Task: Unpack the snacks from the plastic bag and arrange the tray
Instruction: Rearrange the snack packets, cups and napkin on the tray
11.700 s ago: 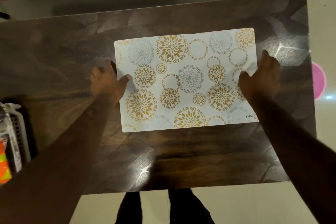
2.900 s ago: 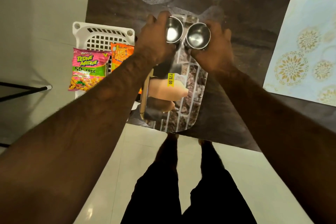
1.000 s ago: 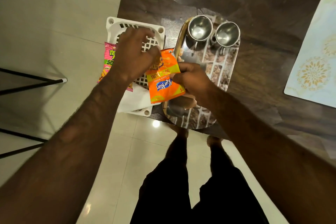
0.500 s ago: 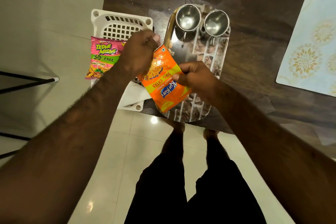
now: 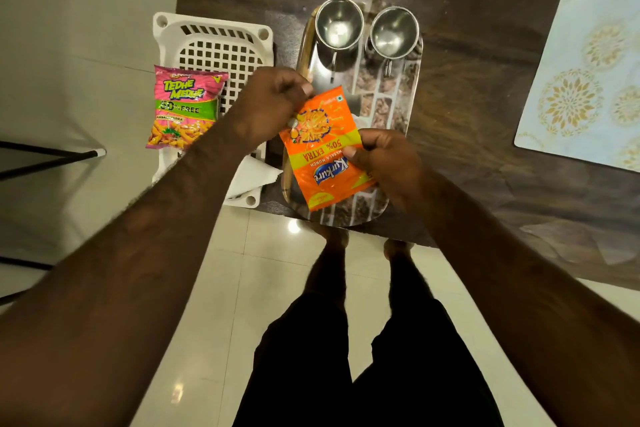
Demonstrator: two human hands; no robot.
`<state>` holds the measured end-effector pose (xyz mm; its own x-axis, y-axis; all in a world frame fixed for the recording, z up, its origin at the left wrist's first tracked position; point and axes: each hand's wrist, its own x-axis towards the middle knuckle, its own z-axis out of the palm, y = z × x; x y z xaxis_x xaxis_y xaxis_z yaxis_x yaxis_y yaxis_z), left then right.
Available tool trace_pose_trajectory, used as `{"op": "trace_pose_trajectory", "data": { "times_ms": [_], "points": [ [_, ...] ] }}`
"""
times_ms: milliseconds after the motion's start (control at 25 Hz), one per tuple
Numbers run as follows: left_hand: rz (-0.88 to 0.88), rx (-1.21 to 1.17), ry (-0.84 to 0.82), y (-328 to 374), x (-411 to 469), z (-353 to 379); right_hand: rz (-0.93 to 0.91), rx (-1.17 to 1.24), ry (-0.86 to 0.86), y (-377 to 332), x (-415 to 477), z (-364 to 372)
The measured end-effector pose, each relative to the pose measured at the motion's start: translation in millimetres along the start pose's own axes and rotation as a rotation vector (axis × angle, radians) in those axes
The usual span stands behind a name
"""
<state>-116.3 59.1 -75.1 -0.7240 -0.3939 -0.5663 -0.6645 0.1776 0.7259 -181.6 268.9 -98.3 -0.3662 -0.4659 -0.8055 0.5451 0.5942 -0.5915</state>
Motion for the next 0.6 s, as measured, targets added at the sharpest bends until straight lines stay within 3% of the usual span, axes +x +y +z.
{"op": "trace_pose_trajectory", "data": {
  "times_ms": [120, 200, 360, 480, 600],
  "points": [
    [-0.155, -0.115, 0.187, -4.5, 3.0, -3.8, 0.036, 0.084, 0.086, 7.0, 6.8, -0.3],
    [-0.153, -0.051, 0.153, -11.1, 0.9, -4.0, 0.083, 0.19, 0.144, 10.8, 14.2, 2.6],
    [0.021, 0.18, 0.054, -17.9, -2.8, 5.3, 0.087, 0.305, 0.203, 4.2, 27.2, 10.5],
    [0.113, 0.282, 0.002, -20.4, -4.1, 13.4, 0.054, 0.255, 0.234, -6.3, 34.8, 15.1],
    [0.095, 0.312, -0.007, -23.1, -5.0, 16.5, 0.049, 0.126, 0.309, -14.7, 43.8, 17.5]
  ]
}}
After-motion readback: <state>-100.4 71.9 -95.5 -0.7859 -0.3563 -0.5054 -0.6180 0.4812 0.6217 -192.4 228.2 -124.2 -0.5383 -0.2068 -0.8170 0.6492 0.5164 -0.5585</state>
